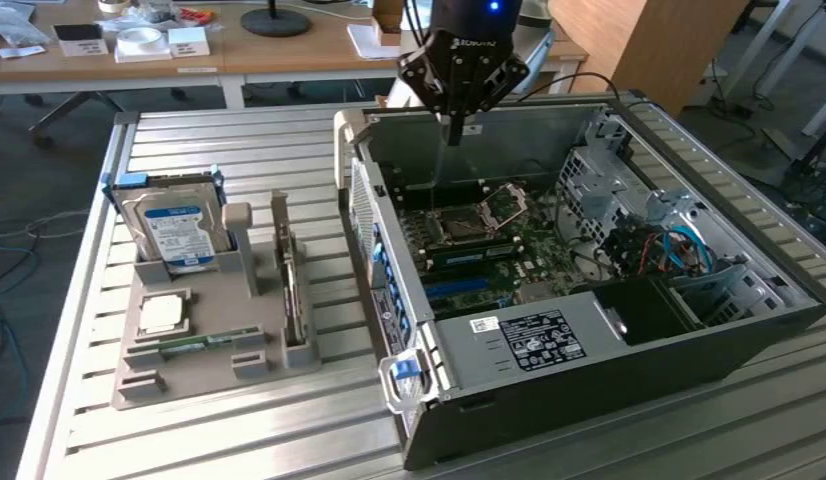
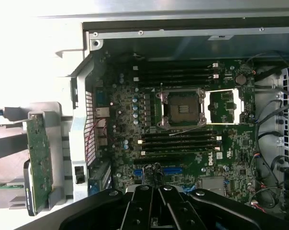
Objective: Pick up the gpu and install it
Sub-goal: 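Reach for the gpu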
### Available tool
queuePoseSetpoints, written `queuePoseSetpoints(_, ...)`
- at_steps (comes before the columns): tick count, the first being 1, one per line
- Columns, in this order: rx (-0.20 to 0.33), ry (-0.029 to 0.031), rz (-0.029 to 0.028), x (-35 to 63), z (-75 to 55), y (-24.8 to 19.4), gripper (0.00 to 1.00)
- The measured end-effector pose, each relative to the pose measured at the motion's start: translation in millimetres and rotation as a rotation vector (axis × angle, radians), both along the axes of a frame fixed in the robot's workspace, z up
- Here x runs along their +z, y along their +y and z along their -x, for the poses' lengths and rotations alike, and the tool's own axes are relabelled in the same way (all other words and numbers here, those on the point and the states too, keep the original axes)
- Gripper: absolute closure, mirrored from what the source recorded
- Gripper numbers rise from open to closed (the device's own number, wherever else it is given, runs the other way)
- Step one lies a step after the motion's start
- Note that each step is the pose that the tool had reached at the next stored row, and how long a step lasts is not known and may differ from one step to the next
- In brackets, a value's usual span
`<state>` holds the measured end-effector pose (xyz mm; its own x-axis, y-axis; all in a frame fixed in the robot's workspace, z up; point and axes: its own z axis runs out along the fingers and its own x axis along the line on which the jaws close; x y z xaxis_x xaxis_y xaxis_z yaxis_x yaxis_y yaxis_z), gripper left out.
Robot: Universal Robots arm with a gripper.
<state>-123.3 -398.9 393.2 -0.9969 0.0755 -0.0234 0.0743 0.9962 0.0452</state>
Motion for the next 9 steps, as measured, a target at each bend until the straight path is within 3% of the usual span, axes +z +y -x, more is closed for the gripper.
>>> queuePoseSetpoints(9, 0.000, 0.0002, 0.0002, 0.0, 13.5, 0.0, 0.89)
